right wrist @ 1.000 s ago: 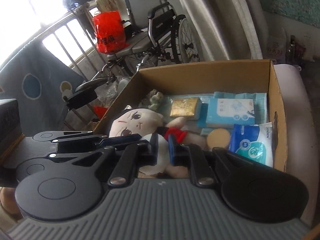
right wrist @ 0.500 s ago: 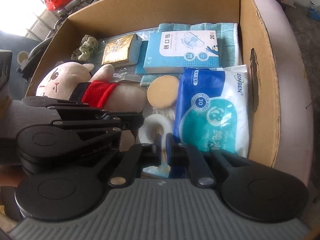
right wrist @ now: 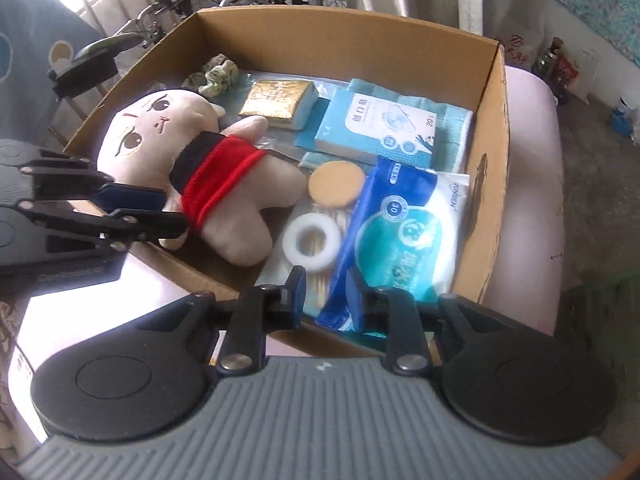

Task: Organize soft objects

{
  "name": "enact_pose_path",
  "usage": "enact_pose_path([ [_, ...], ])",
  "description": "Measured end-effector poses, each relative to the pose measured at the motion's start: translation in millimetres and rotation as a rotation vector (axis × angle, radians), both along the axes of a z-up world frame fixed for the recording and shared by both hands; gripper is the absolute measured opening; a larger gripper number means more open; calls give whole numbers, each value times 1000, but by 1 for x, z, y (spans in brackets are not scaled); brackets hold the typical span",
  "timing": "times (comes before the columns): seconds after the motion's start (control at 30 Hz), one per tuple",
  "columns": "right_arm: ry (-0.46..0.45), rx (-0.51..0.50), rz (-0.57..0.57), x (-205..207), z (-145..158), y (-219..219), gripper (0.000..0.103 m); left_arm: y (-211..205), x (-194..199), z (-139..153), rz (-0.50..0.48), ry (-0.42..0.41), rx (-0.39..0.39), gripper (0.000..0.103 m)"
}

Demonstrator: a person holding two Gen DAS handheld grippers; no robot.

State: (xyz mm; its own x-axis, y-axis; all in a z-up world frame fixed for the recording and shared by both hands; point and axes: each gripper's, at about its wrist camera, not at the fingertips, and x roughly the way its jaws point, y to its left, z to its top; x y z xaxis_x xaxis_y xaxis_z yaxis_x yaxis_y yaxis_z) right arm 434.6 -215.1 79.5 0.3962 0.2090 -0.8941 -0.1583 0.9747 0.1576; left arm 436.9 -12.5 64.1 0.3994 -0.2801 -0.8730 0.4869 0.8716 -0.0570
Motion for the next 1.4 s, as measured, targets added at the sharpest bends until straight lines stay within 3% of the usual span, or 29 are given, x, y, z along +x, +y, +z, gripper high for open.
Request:
enact_pose_path([
  [0.13, 24, 93, -65, 3, -6, -15, 22, 23, 3, -6, 118, 73, -135, 27],
  [0.2, 24, 116, -84, -2, -8, -20, 23, 24, -10, -2, 102, 31, -103, 27],
  [0.3, -8, 70, -78, -15, -9, -19, 12, 29, -34, -2, 127, 19, -114, 27],
  [0.43, -51, 48, -57, -51, -9, -12, 11, 40, -74, -2, 160, 37, -156, 32],
  [0.67, -51, 116, -28, -124, -5, 1, 10, 64, -163, -3, 187, -66, -169, 37],
  [0.9, -62, 140, -35, -196, -2, 14, 10, 71, -224, 0, 177, -93, -161, 44],
  [0.93, -59, 147, -41, -202, -1, 14, 11, 72, -233, 1, 182, -107, -149, 46],
  [1.0, -87, 162, -69, -219, 8, 13, 12, 73, -249, 10, 210, -152, -132, 73],
  [1.1, -218, 183, -133, -249, 37, 9, 14, 73, -268, 30, 247, -224, -131, 86],
  [1.17, -318, 192, -164, -267, 54, 3, 22, 72, -286, 44, 299, -324, -120, 94],
  [1.23, -393, 170, -207, -287, 67, 7, 25, 71, -298, 54, 357, -359, -102, 95],
  [1.33, -432, 166, -266, -307, 70, 9, 26, 75, -312, 62, 479, -387, -158, 96],
  [1.4, -439, 195, -303, -320, 68, 8, 26, 70, -315, 66, 406, -396, -130, 99],
])
